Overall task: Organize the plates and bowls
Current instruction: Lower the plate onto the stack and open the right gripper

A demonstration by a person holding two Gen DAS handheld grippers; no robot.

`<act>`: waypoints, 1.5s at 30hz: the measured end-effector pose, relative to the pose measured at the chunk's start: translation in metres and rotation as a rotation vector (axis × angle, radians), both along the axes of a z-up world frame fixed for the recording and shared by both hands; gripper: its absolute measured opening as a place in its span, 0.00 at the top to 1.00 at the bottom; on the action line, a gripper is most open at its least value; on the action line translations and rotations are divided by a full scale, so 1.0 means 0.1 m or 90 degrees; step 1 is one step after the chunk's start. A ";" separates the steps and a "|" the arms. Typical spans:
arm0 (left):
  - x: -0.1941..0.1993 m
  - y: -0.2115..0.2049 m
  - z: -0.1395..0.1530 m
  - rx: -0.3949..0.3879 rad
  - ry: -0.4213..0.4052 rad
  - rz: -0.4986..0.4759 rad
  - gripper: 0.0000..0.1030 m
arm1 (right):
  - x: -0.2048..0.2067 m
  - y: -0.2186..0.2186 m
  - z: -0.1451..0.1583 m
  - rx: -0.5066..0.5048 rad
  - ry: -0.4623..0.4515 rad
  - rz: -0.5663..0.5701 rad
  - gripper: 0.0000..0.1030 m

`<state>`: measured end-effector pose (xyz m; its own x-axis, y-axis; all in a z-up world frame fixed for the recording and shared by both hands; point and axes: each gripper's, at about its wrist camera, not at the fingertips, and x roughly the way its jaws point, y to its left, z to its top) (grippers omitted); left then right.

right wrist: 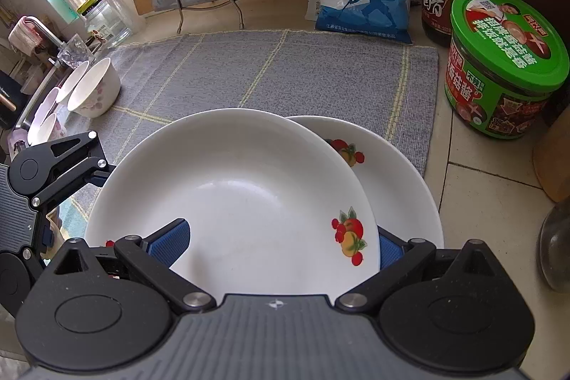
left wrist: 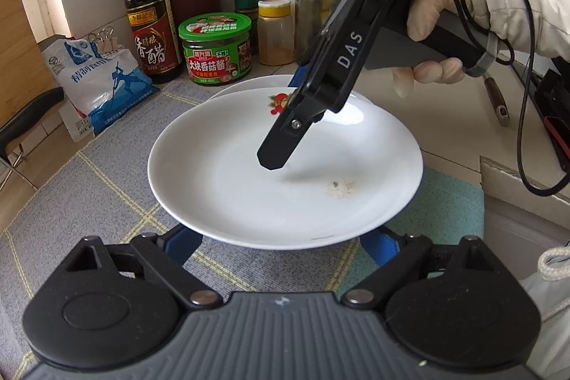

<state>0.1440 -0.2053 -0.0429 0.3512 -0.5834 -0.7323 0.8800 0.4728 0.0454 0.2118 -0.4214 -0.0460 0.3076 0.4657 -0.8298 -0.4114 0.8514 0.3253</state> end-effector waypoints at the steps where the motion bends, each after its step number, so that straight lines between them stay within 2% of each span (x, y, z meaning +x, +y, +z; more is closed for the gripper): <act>1: 0.00 0.00 0.00 0.000 -0.001 -0.001 0.08 | 0.00 -0.01 0.00 -0.002 0.000 -0.002 0.00; 12: 0.02 -0.02 0.00 0.005 -0.016 -0.019 0.08 | -0.09 -0.09 0.04 -0.036 -0.010 -0.032 0.00; 26: 0.05 -0.01 0.01 0.007 -0.012 -0.026 0.08 | -0.23 -0.18 0.11 -0.034 -0.013 -0.055 0.00; 45: 0.04 -0.05 0.01 0.010 -0.006 -0.021 0.08 | -0.14 -0.15 0.15 -0.048 0.007 -0.100 0.00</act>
<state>0.1483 -0.2099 -0.0417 0.3391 -0.5836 -0.7378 0.8949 0.4421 0.0616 0.1981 -0.4361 -0.0311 0.3630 0.3482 -0.8643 -0.2675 0.9275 0.2612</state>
